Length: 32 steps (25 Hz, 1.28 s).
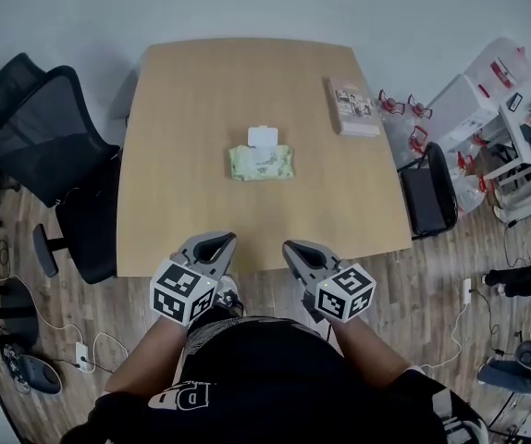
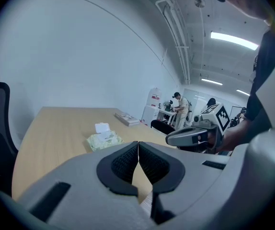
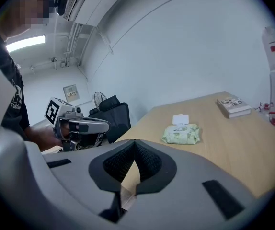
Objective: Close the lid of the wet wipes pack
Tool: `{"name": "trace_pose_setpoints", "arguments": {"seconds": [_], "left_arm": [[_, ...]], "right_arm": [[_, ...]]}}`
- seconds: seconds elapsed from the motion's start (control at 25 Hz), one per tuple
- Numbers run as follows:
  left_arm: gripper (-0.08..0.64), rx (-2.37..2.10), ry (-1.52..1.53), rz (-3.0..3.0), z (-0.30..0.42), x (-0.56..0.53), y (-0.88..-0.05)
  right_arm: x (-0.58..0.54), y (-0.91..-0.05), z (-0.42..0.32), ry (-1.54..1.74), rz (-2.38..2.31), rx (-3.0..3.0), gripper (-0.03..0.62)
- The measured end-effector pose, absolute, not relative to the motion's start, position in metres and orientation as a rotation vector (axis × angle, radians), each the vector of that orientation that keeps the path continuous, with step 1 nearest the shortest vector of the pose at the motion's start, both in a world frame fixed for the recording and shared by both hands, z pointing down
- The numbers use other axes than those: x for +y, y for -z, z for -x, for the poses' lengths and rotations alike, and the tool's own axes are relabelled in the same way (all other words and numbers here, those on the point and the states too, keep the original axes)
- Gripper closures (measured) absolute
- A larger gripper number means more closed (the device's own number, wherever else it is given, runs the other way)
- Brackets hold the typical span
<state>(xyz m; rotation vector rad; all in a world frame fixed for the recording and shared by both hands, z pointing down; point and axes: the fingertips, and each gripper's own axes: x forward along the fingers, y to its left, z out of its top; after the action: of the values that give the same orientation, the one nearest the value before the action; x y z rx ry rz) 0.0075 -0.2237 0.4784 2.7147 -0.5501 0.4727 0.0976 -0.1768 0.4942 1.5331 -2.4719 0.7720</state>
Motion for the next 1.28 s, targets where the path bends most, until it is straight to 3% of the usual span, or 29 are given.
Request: {"name": "trace_pose_setpoints", "arguments": {"seconds": [0.52, 1.28], "left_arm": [[0.540, -0.441, -0.481, -2.721, -0.002, -0.300, -0.495], [0.540, -0.654, -0.498, -2.636, -0.028, -0.341, -0.499]], "right_arm": [[-0.242, -0.505, -0.094, -0.781, -1.632, -2.372, 0.588], [-0.324, -0.502, -0.158, -0.723, -1.473, -2.415, 0.588]]}}
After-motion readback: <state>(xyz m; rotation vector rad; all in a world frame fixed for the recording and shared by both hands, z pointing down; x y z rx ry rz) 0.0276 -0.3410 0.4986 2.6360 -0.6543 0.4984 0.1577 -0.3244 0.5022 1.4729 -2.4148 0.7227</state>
